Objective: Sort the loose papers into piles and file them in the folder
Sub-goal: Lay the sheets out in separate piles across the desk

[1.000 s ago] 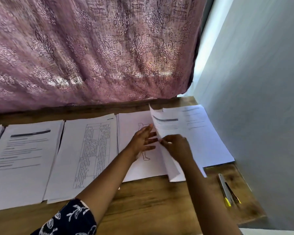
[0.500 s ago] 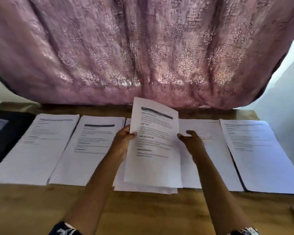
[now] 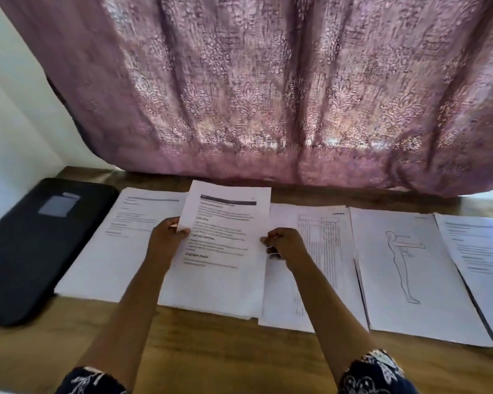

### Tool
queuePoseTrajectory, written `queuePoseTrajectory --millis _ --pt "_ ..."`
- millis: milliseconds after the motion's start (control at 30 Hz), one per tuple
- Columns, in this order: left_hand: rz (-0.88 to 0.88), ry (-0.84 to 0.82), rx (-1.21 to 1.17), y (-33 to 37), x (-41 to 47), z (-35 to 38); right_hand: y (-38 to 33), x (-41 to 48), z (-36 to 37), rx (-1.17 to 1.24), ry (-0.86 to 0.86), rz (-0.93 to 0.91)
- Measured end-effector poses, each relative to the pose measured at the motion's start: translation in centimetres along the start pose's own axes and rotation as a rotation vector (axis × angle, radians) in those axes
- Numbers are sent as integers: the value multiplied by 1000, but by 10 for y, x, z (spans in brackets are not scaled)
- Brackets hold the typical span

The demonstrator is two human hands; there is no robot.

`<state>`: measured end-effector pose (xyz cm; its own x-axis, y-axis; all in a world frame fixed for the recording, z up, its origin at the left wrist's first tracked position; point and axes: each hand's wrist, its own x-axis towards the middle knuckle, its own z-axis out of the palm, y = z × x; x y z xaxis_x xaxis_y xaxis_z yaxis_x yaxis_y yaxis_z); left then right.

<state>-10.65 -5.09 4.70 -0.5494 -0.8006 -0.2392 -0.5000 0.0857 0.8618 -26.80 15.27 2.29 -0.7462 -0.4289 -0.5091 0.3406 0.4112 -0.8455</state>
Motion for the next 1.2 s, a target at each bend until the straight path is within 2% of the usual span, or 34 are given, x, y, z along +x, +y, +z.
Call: queuePoseTrajectory --millis 133,200,300,367,533,633,733,900,1033,1200 --pt "60 74 194 -14 -7 0 3 6 20 -113 74 -30" --pt "160 106 340 -24 -11 5 6 8 26 -145 106 -38" --pt "277 5 574 -43 -13 18 10 8 30 -172 138 -36" --pt "294 -97 688 -54 -12 28 12 8 32 -211 154 -46" --pt "283 -150 760 -71 -21 41 13 0 34 -302 244 -223" --pt "260 -138 789 -70 -24 43 17 -8 35 -502 308 -378" --pt "275 -121 746 -59 -26 46 22 -14 30 -681 264 -450" --pt "474 -87 591 -16 -48 91 44 -32 -28 -727 388 -484" --pt "619 -242 589 17 -82 163 78 -45 -111 -720 565 -439" --pt "797 -420 575 49 -134 264 102 -64 -226 -857 847 -312"
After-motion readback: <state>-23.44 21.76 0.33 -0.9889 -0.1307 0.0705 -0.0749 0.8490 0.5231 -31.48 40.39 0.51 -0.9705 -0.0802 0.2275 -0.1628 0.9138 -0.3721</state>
